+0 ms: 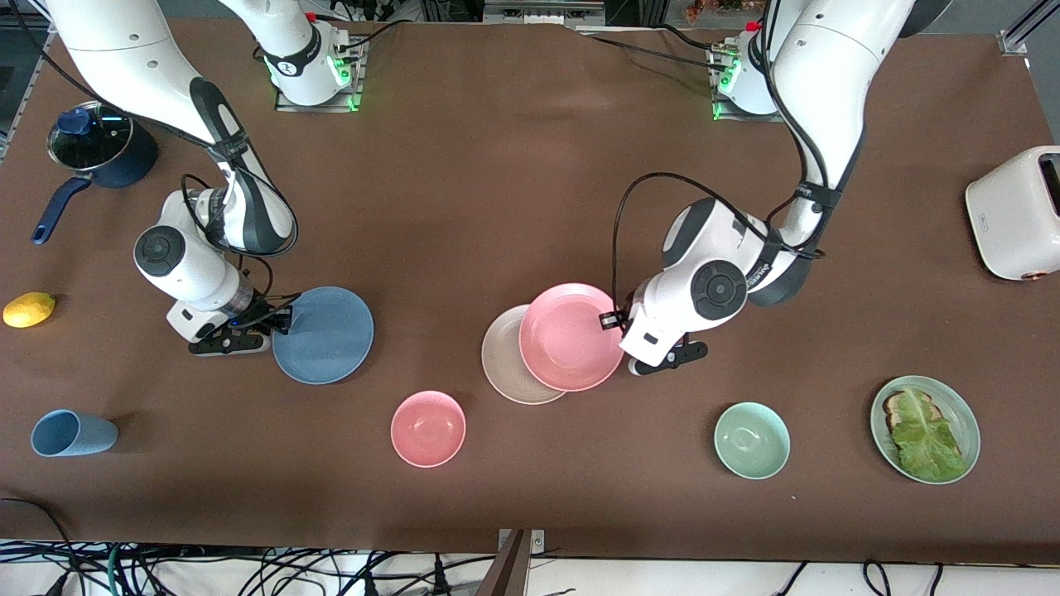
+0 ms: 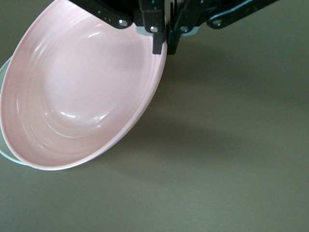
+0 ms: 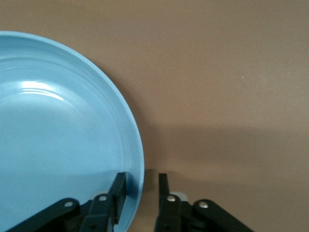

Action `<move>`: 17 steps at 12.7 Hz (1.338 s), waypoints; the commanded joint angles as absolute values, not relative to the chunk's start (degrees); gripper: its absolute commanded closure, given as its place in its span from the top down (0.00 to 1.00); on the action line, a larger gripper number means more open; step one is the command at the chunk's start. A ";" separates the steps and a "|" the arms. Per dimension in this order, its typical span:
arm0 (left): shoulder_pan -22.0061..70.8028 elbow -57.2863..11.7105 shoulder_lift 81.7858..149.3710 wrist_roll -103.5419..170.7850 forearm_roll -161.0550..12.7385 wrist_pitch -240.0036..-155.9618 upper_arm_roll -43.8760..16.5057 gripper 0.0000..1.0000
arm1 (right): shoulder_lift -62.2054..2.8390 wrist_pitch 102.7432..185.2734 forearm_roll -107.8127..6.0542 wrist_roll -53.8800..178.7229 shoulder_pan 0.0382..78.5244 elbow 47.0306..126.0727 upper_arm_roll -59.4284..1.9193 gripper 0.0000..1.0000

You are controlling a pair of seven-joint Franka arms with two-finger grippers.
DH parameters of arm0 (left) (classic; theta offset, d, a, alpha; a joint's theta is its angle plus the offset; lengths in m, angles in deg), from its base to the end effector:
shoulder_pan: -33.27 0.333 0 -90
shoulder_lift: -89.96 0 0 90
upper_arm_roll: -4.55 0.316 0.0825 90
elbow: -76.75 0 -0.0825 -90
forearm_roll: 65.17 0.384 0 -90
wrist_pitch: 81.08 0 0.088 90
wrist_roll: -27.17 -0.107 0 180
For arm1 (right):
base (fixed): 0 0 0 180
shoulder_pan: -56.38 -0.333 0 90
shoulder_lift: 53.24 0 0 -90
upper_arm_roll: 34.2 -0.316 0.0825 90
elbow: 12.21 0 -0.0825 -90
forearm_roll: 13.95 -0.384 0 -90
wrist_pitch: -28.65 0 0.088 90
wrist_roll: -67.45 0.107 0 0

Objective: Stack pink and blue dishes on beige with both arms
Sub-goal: 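Set the pink plate on the beige plate while the right gripper grasps blue, then release the pink plate while the right gripper carries the blue plate over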

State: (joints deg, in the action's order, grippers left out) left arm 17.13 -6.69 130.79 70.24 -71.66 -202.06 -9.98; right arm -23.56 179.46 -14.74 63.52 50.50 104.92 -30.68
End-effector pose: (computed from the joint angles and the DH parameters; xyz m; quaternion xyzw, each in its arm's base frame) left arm 0.6293 -0.3414 0.2717 0.9775 0.1645 -0.0937 0.0929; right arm 0.6023 0.0250 0.1905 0.9979 0.0535 0.0353 0.0120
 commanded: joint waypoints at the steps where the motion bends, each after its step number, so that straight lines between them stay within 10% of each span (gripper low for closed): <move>1: 13.42 -4.29 133.28 74.36 -72.64 -206.48 -9.07 0.00 | -23.70 178.68 -15.79 62.53 51.02 104.51 -31.57 0.11; 8: 12.62 -4.37 134.43 74.37 -71.23 -207.82 -8.72 0.05 | -24.58 171.86 -17.55 62.44 50.93 101.46 -32.35 0.00; 11: 13.23 -4.37 133.64 74.63 -71.14 -205.38 -8.46 0.87 | -24.76 156.58 -20.18 62.44 50.49 89.87 -32.71 0.00; 12: 13.49 -4.29 133.55 74.63 -71.14 -204.58 -8.28 1.00 | -24.76 153.49 -20.19 62.44 50.40 87.14 -32.71 0.00; 17: 17.52 -4.81 129.87 73.24 -71.14 -195.45 -7.93 1.00 | -24.85 140.12 -20.36 63.14 49.79 75.09 -34.02 0.00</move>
State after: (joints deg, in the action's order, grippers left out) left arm 15.04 -4.75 132.65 74.82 -71.65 -200.32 -7.91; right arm -24.90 145.38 -19.08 63.51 50.10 80.21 -32.84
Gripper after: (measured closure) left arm 0.093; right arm 0.956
